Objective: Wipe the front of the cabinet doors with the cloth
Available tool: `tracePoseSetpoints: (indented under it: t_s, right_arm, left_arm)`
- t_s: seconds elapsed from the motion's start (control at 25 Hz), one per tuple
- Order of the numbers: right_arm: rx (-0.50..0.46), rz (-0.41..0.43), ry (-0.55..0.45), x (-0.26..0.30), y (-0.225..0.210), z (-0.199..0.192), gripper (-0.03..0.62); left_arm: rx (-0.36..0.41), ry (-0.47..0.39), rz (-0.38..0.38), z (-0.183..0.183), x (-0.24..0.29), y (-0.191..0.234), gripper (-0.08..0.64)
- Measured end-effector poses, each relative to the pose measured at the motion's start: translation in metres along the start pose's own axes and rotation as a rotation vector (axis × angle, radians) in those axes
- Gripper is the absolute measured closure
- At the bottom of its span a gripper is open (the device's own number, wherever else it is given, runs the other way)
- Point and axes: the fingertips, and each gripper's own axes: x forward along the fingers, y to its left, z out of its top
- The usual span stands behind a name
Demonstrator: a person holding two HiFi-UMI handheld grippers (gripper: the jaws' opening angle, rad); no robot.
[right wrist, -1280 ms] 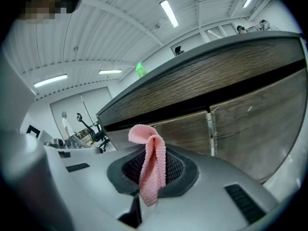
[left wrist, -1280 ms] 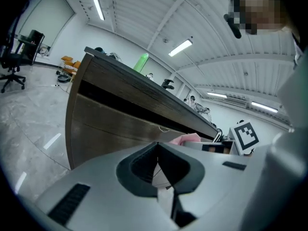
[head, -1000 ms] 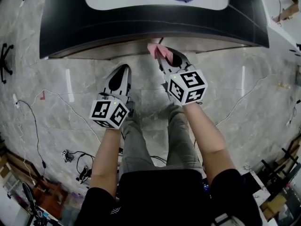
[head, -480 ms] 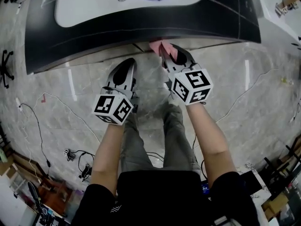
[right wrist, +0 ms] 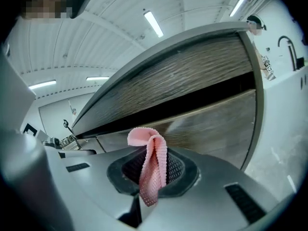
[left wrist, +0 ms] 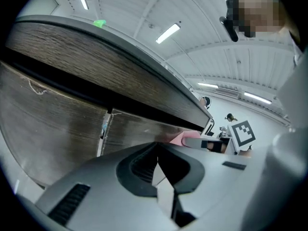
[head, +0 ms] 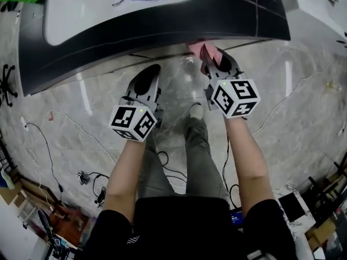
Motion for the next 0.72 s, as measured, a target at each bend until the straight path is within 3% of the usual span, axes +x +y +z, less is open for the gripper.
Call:
tracePoseSetpoints:
  t_s: [0.72]
  right_arm:
    - [-0.007,-0.069,0.011,-0.043,-0.105,0.009,0.549]
  left_arm:
    - [0.018,0.002,-0.039,-0.024,0.058,-0.075,0.551]
